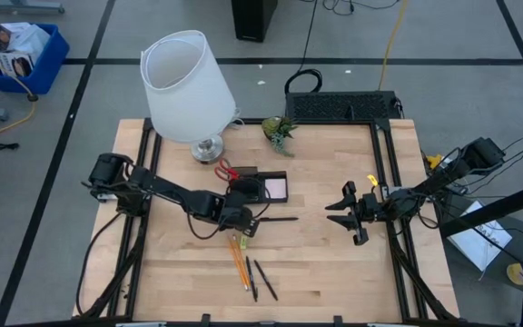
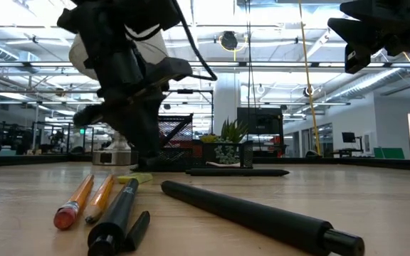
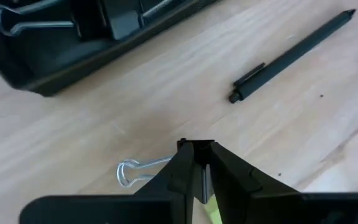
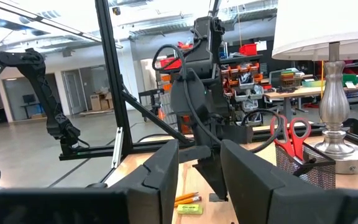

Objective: Pick and place office supplies into organizer
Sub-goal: Put the black binder clip into the black desk organizer

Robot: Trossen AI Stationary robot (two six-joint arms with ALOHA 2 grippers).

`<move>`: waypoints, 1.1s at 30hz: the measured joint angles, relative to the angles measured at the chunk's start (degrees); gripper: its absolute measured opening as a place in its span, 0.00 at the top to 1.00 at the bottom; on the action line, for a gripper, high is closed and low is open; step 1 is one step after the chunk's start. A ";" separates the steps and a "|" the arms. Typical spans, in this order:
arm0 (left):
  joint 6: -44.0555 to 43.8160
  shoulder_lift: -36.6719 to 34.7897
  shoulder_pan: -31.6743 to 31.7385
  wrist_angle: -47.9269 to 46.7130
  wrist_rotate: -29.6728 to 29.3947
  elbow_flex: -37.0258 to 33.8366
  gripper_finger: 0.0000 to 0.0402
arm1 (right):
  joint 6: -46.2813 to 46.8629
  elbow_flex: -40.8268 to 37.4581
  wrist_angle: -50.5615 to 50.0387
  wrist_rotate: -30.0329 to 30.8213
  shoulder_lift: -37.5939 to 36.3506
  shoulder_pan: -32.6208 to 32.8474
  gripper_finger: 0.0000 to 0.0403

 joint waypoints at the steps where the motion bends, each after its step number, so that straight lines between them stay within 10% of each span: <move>1: 0.75 -0.31 -0.12 -0.82 -0.32 0.45 0.88 | 0.00 0.00 -0.03 -0.02 0.00 0.00 0.71; 17: 5.82 -0.66 -1.33 -6.88 -3.78 5.48 0.85 | -0.02 0.00 0.00 -0.02 0.02 0.00 0.71; 33: 70.28 -0.66 0.56 -6.44 2.76 4.76 0.34 | 0.00 0.00 -0.02 -0.01 0.01 0.01 0.71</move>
